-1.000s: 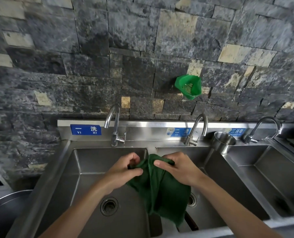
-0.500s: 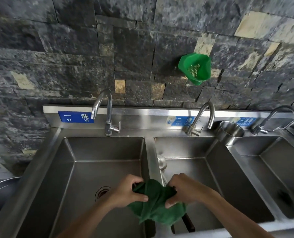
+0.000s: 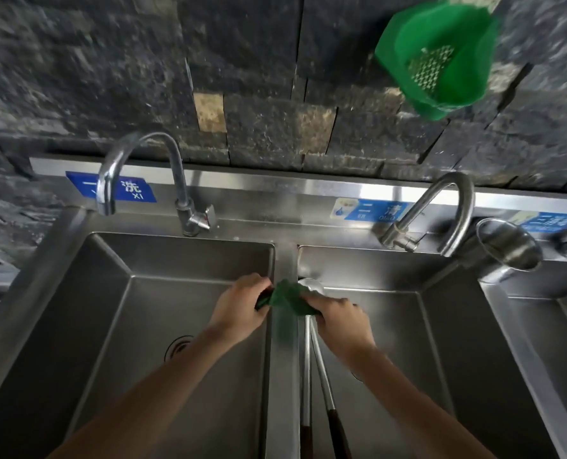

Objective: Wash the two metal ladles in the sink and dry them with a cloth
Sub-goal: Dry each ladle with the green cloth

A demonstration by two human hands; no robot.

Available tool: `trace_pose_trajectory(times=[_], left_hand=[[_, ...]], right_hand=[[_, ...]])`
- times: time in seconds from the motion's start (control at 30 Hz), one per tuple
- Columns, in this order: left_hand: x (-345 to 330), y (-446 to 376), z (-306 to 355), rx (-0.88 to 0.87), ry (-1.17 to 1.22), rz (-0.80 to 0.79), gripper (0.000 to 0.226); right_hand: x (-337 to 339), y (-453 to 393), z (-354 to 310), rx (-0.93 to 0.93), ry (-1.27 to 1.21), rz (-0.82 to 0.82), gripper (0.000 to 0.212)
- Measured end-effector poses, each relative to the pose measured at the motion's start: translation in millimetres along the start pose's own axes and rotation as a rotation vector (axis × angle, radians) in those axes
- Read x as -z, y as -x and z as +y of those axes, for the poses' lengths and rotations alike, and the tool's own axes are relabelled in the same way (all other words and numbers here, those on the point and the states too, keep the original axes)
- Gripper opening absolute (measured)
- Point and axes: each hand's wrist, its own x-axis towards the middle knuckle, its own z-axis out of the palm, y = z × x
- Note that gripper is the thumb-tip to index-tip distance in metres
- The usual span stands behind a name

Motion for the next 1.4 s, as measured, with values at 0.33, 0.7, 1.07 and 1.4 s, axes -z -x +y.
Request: trace_pose_trajectory(times=[0.33, 0.7, 1.07, 1.4], left_hand=[[-134.8, 133.9, -44.7, 0.312, 0.232, -0.359, 0.059], [-118.1, 96.1, -12.7, 0.469, 0.216, -0.206, 0.052], [-178.8, 91.6, 109.6, 0.465, 0.310, -0.471, 0.056], [-277.4, 91.8, 69.1, 1.071, 0.364, -0.583, 0.137]], right_hand=[[-153.3, 49.5, 21.2, 0.073, -0.510, -0.261, 0.105], [-149.1, 42.6, 48.1, 0.030, -0.493, -0.240, 0.105], [-188.1, 33.9, 100.7, -0.737, -1.066, -0.188, 0.059], [-247.5, -20.1, 109.2, -0.901, -1.510, -0.637, 0.029]])
